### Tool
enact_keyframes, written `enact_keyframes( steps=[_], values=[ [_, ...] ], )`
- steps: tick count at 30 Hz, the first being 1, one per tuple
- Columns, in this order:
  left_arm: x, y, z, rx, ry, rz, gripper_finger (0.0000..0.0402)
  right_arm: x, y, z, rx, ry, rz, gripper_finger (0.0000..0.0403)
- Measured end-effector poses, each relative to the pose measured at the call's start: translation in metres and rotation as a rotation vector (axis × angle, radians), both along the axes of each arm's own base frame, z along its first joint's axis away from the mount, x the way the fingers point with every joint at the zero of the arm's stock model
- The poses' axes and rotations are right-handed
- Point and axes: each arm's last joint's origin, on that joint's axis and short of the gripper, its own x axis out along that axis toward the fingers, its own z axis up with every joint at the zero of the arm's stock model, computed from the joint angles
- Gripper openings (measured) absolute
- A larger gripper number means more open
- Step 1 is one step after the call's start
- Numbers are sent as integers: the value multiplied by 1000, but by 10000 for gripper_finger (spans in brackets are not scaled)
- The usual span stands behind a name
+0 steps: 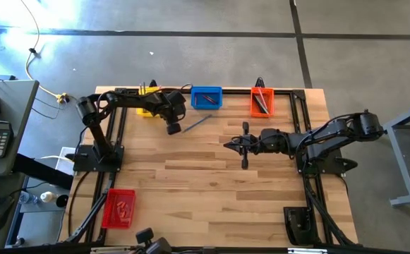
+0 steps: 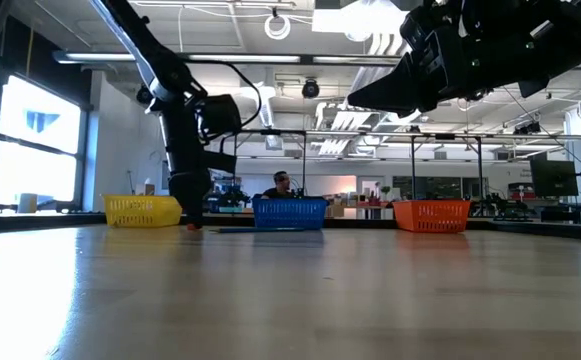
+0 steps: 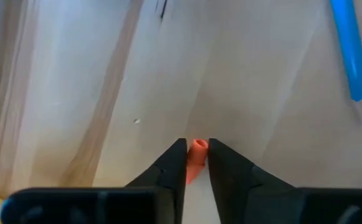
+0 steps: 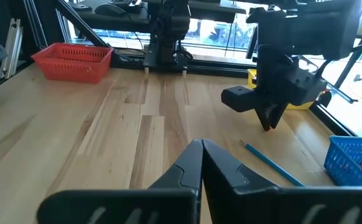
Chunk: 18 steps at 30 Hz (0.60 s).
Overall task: Sort crayons/erasers/pens/pencils in bins
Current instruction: Put the orange eraser into the red bin
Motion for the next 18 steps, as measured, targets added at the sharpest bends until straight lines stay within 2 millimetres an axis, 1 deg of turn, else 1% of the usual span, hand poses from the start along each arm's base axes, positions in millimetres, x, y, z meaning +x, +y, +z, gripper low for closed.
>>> enact_keyframes(
  steps=[3, 10, 14, 18],
  values=[
    [0, 0, 0, 7, 8, -6, 40, 0, 0, 0, 0, 0, 0, 0],
    [-2, 0, 0, 41, 63, -38, 23, 0, 0, 0, 0, 0, 0, 0],
    [-2, -7, 1, 12, 129, -89, 5, 0, 0, 0, 0, 0, 0, 0],
    [2, -17, 6, -31, 182, -141, 3, 0, 0, 0, 1, 1, 0, 0]
  ],
)
